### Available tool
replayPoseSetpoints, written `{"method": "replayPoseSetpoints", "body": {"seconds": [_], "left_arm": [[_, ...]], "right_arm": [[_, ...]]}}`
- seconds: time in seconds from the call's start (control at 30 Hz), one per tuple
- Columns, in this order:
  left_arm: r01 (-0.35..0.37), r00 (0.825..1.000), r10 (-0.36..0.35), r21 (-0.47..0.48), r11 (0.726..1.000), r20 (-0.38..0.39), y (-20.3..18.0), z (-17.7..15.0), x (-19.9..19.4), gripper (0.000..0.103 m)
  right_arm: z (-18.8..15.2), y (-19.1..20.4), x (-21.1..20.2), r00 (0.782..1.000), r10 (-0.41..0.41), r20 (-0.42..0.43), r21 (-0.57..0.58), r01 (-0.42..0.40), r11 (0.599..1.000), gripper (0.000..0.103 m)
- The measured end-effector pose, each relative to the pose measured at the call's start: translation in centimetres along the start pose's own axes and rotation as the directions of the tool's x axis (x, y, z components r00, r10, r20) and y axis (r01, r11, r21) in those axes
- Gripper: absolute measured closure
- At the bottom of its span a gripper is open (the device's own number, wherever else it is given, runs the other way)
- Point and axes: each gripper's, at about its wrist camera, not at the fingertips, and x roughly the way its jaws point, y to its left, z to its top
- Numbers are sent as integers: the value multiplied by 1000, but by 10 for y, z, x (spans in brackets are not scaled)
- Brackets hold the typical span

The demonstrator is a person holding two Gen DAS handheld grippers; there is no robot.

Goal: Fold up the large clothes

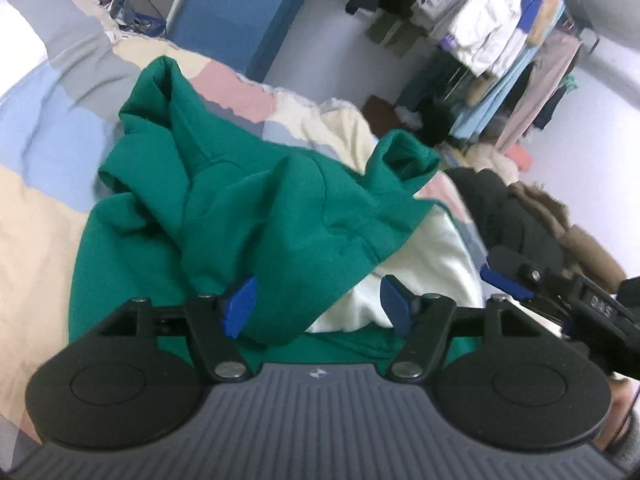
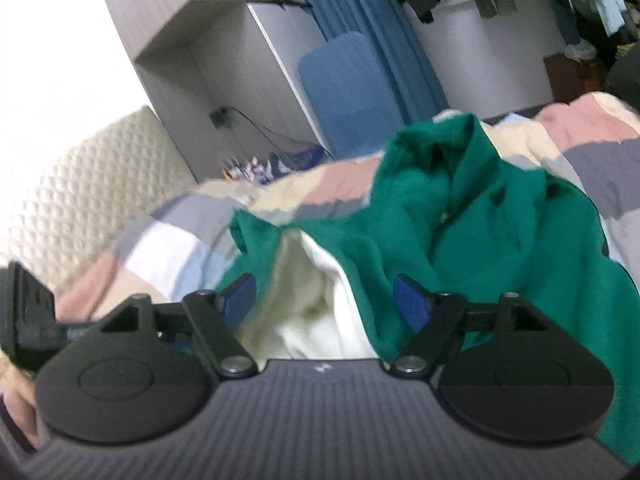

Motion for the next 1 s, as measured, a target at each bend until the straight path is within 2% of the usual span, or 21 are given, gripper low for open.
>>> {"method": "replayPoseSetpoints", "body": {"seconds": [0.13,0.23,0.33,0.43,0.5,0.53,0.63,0.7,0.77,0.87,1.0], "left_arm": [[31,999,-29,-67,997,23,15,8,5,30],[53,998,-51,-128,990,21,27,13,19,30],[62,998,-59,-173,983,24,37,18,39,32],[76,997,-73,-192,978,19,46,22,57,32],[102,995,-101,-206,973,15,50,23,68,36],[110,994,-109,-214,971,17,51,24,73,41],[122,992,-123,-211,970,4,48,23,85,56],[106,994,-110,-193,975,-13,45,23,92,66],[103,994,-108,-175,979,-21,42,23,95,80],[124,992,-125,-122,985,-4,30,22,88,90],[163,986,-162,-25,986,27,10,25,66,91]], "right_arm": [[6,3,9,999,16,38,-21,-15,1000,26],[10,-1,28,999,17,42,11,-17,1000,26],[15,-9,50,999,30,25,64,-32,997,26],[16,-14,68,998,63,20,77,-65,995,26],[15,-16,80,996,91,2,78,-91,993,26],[13,-16,84,995,95,-9,79,-94,992,28],[9,-15,97,995,81,-60,48,-79,996,45],[6,-15,101,995,56,-88,24,-54,998,65],[3,-16,101,993,37,-115,15,-36,999,75],[2,-15,92,993,48,-110,-2,-48,999,79],[6,-4,63,997,65,-47,-75,-69,995,80]]}}
